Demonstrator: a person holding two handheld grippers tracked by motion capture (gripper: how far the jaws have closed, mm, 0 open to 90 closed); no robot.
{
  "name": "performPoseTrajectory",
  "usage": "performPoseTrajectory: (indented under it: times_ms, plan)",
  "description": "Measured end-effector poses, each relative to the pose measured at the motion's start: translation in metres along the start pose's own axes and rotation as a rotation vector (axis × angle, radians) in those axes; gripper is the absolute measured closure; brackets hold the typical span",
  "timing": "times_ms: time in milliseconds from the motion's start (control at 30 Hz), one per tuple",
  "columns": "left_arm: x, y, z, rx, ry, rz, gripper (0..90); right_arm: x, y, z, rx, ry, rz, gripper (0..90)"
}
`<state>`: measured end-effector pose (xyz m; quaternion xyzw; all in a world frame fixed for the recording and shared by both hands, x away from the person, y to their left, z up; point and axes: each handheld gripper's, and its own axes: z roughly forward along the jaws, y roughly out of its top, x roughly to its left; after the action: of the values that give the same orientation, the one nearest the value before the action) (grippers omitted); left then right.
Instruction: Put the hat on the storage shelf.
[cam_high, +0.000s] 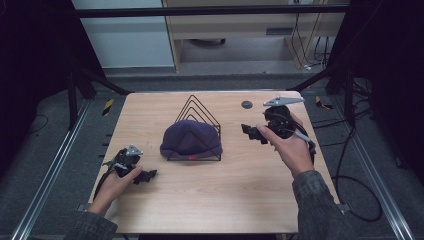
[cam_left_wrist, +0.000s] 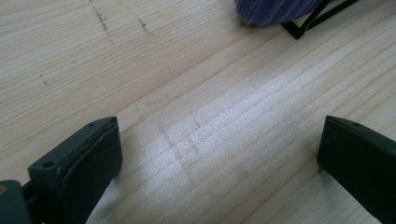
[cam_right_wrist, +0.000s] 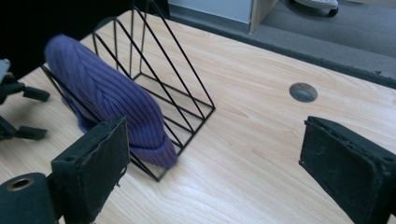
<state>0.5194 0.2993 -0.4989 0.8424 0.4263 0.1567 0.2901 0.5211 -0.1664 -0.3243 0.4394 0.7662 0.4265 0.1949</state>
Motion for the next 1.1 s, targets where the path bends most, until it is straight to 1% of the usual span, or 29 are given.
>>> performPoseTrajectory:
  times_ms: [167,333,467,500,667,800,933,1100]
  plan:
    - [0.0,0.001,0.0,-0.001,0.0,0.001,0.0,-0.012,-0.018,0.005,0.03,-0.015,0.008,8.5]
    - [0.0,0.001,0.001,-0.001,0.0,0.001,0.0,-0.027,-0.041,0.014,0.073,-0.046,0.047,13.1]
    - [0.0,0.001,0.001,-0.002,0.002,0.005,0.0,-0.035,-0.058,0.021,0.102,-0.057,0.065,13.3]
    - [0.0,0.001,0.001,-0.002,0.002,0.005,0.0,-0.036,-0.062,0.024,0.107,-0.057,0.077,13.3]
    - [0.0,0.001,0.001,-0.002,0.001,0.006,0.0,-0.039,-0.079,0.031,0.124,-0.071,0.089,13.2]
    - [0.0,0.001,0.001,-0.005,0.001,0.006,0.0,-0.039,-0.09,0.037,0.136,-0.085,0.087,12.9]
    - [0.0,0.001,0.001,-0.004,0.001,0.007,0.0,-0.04,-0.101,0.044,0.151,-0.09,0.087,12.9]
    - [0.0,0.001,0.001,-0.005,-0.002,0.005,0.0,-0.041,-0.117,0.053,0.171,-0.091,0.101,13.2]
